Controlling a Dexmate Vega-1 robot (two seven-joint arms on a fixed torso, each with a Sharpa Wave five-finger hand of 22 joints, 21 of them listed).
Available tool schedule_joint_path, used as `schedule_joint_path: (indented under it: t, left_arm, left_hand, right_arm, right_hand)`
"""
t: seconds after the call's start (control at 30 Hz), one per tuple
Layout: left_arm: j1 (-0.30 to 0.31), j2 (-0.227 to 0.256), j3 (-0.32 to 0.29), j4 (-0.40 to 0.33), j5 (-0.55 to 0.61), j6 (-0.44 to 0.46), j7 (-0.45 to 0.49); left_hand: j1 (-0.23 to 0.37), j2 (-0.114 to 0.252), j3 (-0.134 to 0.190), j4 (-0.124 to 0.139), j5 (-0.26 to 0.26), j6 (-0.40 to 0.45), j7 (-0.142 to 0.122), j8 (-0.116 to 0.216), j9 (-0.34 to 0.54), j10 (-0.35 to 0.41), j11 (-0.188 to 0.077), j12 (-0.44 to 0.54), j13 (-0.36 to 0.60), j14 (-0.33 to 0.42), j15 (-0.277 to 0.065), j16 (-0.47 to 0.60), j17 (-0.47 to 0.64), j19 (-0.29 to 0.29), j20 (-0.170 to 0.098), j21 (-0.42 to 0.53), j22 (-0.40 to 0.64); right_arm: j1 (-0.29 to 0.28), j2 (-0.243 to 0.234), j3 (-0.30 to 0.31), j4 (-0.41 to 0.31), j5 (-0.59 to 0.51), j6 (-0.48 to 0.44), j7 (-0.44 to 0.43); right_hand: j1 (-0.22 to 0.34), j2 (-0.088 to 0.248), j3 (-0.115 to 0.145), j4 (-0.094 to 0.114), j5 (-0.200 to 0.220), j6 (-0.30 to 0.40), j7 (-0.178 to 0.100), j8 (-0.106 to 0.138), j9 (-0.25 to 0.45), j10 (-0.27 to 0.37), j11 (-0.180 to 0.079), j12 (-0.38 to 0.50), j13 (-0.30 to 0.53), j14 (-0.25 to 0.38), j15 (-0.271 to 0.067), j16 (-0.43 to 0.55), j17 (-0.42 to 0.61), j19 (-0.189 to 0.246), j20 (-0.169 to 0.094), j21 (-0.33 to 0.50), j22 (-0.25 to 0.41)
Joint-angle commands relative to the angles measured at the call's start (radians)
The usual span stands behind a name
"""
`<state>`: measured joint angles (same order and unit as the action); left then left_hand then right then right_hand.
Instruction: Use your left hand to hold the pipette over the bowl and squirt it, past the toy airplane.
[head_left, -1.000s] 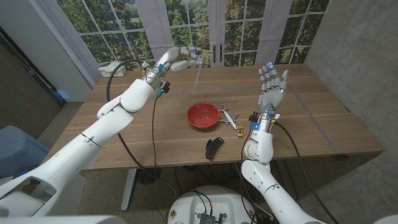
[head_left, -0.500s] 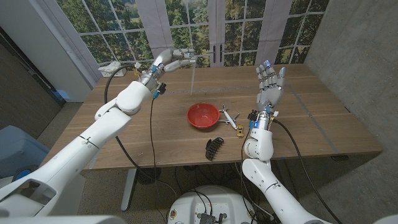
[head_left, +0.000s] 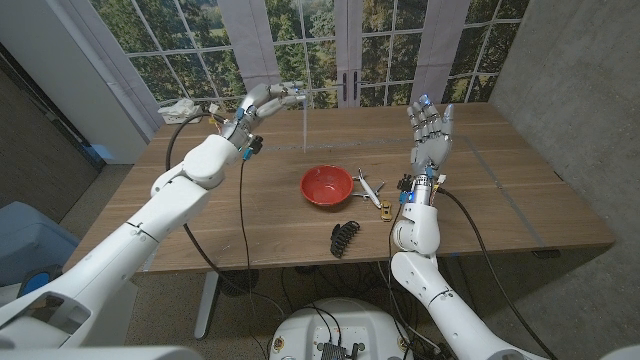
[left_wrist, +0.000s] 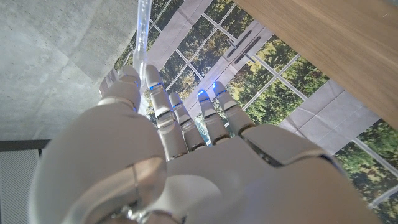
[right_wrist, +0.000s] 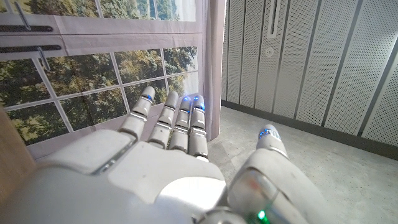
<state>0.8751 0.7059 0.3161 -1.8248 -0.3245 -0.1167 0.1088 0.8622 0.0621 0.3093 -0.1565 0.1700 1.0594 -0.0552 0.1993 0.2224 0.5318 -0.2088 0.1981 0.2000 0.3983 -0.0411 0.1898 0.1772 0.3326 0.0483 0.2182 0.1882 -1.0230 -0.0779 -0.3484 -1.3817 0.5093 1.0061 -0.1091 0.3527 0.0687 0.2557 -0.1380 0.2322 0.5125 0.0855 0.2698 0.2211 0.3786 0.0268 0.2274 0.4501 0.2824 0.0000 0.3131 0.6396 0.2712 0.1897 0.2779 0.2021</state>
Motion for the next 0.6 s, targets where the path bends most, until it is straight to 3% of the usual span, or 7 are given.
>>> schedule_joint_path:
  t: [0.03, 0.2, 0.47, 0.6]
  left_arm:
    - [0.048, -0.011, -0.036, 0.009, -0.118, 0.007, 0.021]
    - [0.064, -0.013, -0.047, 0.012, -0.151, 0.009, 0.032]
    - [0.083, -0.011, -0.063, 0.03, -0.189, 0.014, 0.048]
    - [0.082, -0.013, -0.066, 0.044, -0.208, 0.019, 0.049]
  left_hand:
    - [-0.002, 0.006, 0.002, 0.0, 0.003, 0.004, 0.006, 0.003, 0.002, 0.0, 0.004, 0.006, -0.001, -0.001, -0.119, 0.0, 0.0, 0.002, 0.008, 0.0, 0.003]
    - [-0.003, 0.007, 0.002, 0.0, 0.003, 0.004, 0.007, 0.004, 0.002, 0.001, 0.003, 0.007, -0.001, -0.002, -0.119, -0.001, 0.0, 0.002, 0.008, 0.0, 0.003]
    - [-0.003, 0.008, 0.003, -0.001, 0.003, 0.004, 0.005, 0.004, 0.001, 0.001, 0.003, 0.007, -0.001, -0.002, -0.117, -0.001, 0.0, 0.002, 0.008, 0.0, 0.003]
    - [-0.003, 0.008, 0.003, -0.002, 0.003, 0.003, 0.007, 0.004, 0.001, 0.0, 0.005, 0.007, -0.001, -0.003, -0.117, -0.001, -0.001, 0.002, 0.008, 0.0, 0.003]
  right_arm:
    - [0.018, -0.023, -0.008, -0.01, -0.011, -0.052, -0.009]
    - [0.026, -0.032, -0.009, -0.014, -0.029, -0.076, -0.023]
    - [0.042, -0.083, -0.015, -0.052, -0.079, -0.182, -0.058]
    - [0.052, -0.108, -0.022, -0.062, -0.085, -0.231, -0.063]
  right_hand:
    - [-0.009, 0.004, 0.0, -0.005, 0.0, 0.005, -0.004, -0.003, 0.002, -0.002, 0.001, 0.0, -0.001, -0.004, 0.002, -0.006, 0.001, 0.001, 0.005, -0.001, 0.003]
    - [-0.009, 0.004, 0.0, -0.006, 0.0, 0.005, -0.003, -0.004, 0.003, -0.001, 0.002, 0.0, -0.001, -0.004, 0.001, -0.007, 0.0, 0.002, 0.002, -0.001, 0.003]
    - [-0.01, 0.003, 0.001, -0.007, 0.0, 0.001, -0.005, -0.007, 0.004, -0.006, 0.002, -0.001, -0.001, -0.012, 0.003, -0.011, 0.0, 0.004, 0.017, 0.0, 0.003]
    - [-0.01, 0.003, 0.002, -0.008, 0.0, -0.001, -0.004, -0.008, 0.004, -0.007, 0.004, -0.002, -0.001, -0.011, 0.007, -0.011, 0.0, 0.002, 0.011, -0.001, 0.003]
